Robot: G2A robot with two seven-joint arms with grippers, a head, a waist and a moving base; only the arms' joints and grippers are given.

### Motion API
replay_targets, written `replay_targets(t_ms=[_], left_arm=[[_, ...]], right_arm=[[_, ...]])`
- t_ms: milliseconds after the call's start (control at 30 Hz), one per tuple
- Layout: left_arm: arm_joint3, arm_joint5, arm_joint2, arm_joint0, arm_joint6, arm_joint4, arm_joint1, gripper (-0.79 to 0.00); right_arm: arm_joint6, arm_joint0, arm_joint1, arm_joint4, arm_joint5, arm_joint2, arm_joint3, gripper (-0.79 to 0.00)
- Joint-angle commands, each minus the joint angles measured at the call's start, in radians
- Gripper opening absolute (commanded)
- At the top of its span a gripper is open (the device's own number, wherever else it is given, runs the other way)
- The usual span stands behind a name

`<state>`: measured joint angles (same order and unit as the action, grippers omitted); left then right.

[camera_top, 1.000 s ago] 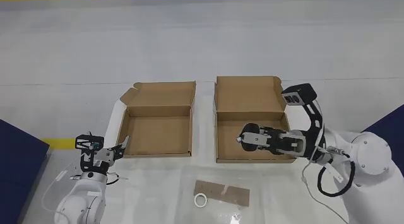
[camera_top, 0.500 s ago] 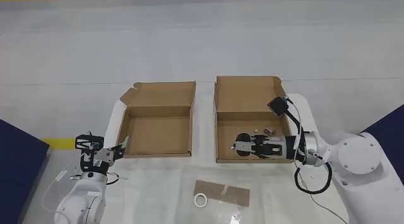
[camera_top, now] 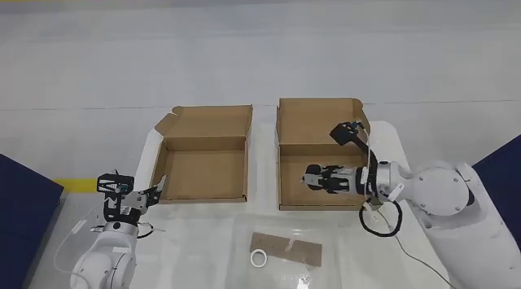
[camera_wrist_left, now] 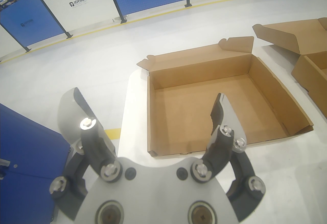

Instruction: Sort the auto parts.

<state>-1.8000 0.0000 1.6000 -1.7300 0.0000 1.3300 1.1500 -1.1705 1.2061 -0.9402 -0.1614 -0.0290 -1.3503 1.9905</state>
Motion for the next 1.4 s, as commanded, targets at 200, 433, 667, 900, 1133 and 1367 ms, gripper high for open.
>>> replay_targets(t_ms=[200, 433, 667, 900, 1133, 1367], left_arm=[[0.000, 0.000, 0.000, 0.000, 0.000, 0.000, 0.000, 0.000], [0.000, 0.000, 0.000, 0.000, 0.000, 0.000, 0.000, 0.000], [0.000, 0.000, 0.000, 0.000, 0.000, 0.000, 0.000, 0.000], [0.000, 0.000, 0.000, 0.000, 0.000, 0.000, 0.000, 0.000], [0.000, 0.000, 0.000, 0.000, 0.000, 0.000, 0.000, 0.000], [0.000, 0.000, 0.000, 0.000, 0.000, 0.000, 0.000, 0.000]], right_arm=[[-0.022, -0.186, -0.018, -0.237, -0.040, 0.185, -0.154, -0.785], [-0.002, -0.273, -0.044, -0.343, -0.059, 0.326, -0.285, -0.785], [0.020, -0.299, -0.055, -0.356, -0.046, 0.365, -0.348, -0.785], [0.020, -0.299, -0.055, -0.356, -0.046, 0.365, -0.348, -0.785], [0.059, -0.303, -0.067, -0.592, -0.165, 0.452, -0.383, -0.785], [0.096, -0.368, -0.117, -0.686, -0.299, 0.562, -0.527, -0.785]])
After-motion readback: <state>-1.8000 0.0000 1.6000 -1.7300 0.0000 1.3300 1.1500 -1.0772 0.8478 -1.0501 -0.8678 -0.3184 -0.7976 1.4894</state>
